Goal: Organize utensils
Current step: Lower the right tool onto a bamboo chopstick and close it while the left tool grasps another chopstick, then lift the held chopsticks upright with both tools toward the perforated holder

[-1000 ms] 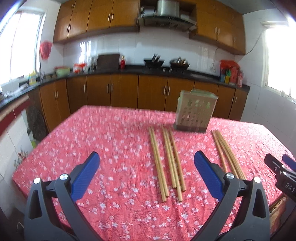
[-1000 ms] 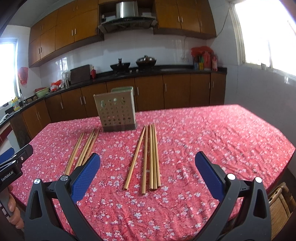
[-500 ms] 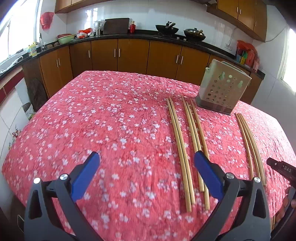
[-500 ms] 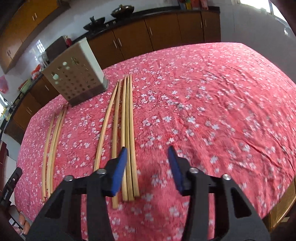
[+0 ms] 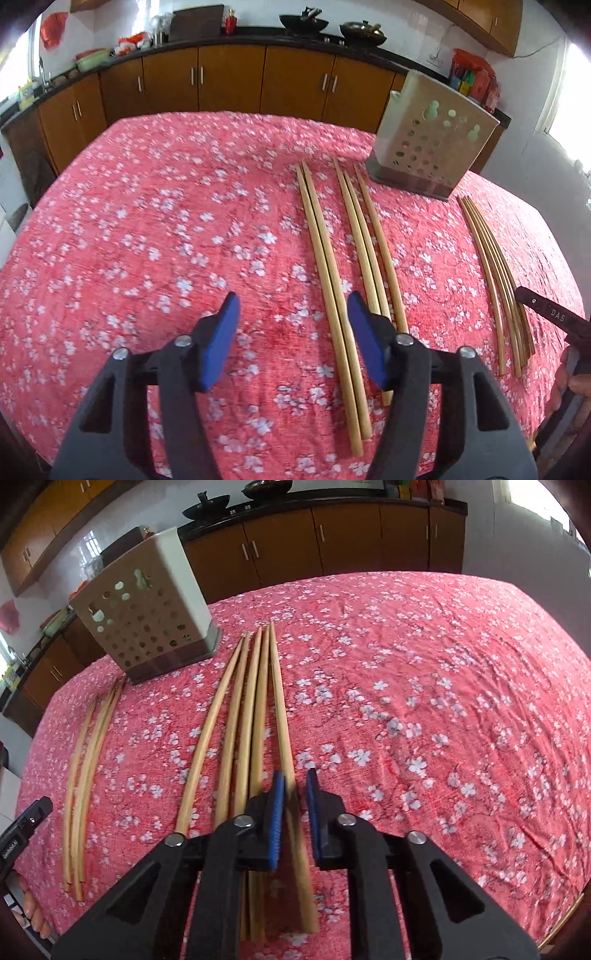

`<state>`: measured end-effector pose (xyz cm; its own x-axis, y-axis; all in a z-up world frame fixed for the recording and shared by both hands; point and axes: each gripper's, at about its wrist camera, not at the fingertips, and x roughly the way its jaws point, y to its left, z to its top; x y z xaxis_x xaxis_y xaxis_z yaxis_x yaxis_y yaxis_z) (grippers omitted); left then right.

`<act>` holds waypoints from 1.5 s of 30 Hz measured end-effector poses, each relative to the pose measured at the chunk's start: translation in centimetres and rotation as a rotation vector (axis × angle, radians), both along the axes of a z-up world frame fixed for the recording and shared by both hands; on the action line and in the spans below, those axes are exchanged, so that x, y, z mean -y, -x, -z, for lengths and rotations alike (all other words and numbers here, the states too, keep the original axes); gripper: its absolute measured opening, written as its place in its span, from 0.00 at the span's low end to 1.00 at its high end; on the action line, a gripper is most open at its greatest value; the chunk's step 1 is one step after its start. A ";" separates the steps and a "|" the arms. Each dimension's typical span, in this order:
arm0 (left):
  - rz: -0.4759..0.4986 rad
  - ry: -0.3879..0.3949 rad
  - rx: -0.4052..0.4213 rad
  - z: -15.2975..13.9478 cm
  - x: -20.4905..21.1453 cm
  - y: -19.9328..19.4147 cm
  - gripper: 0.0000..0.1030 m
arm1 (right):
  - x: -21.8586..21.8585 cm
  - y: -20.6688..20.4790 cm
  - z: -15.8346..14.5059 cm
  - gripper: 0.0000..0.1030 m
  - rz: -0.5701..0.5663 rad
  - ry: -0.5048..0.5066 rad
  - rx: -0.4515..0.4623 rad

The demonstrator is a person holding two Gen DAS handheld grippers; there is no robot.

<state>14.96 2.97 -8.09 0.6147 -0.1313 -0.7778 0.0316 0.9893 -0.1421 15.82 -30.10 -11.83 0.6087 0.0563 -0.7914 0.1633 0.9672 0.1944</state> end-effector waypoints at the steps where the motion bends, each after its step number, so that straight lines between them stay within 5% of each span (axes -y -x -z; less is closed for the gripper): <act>1: 0.007 0.007 -0.006 0.1 0.2 -0.1 0.49 | -0.1 0.1 -0.1 0.11 -0.004 0.010 0.001; 6: 0.052 0.025 -0.034 0.6 0.9 -0.5 0.31 | -0.4 0.0 -0.1 0.11 -0.010 0.028 0.008; 19: 0.063 -0.074 -0.037 0.9 1.3 -0.4 0.26 | -0.5 0.2 -0.1 0.11 -0.014 0.040 0.016; 25: 0.079 -0.105 -0.030 1.3 1.9 -0.7 0.09 | -0.9 0.5 -0.1 0.11 -0.046 0.042 0.016; 38: 0.045 -0.136 0.003 1.7 -1.5 -6.7 0.08 | 0.6 -4.2 -0.1 0.07 -0.020 0.058 0.046; 45: 0.063 -0.079 0.018 1.7 -2.8 -5.7 0.08 | 1.4 -4.5 -0.1 0.08 -0.016 0.026 0.050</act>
<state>20.67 5.80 -9.76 0.6209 -0.1090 -0.7763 0.0955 0.9934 -0.0630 20.32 -31.46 -11.69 0.6467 0.0463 -0.7614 0.1387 0.9744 0.1771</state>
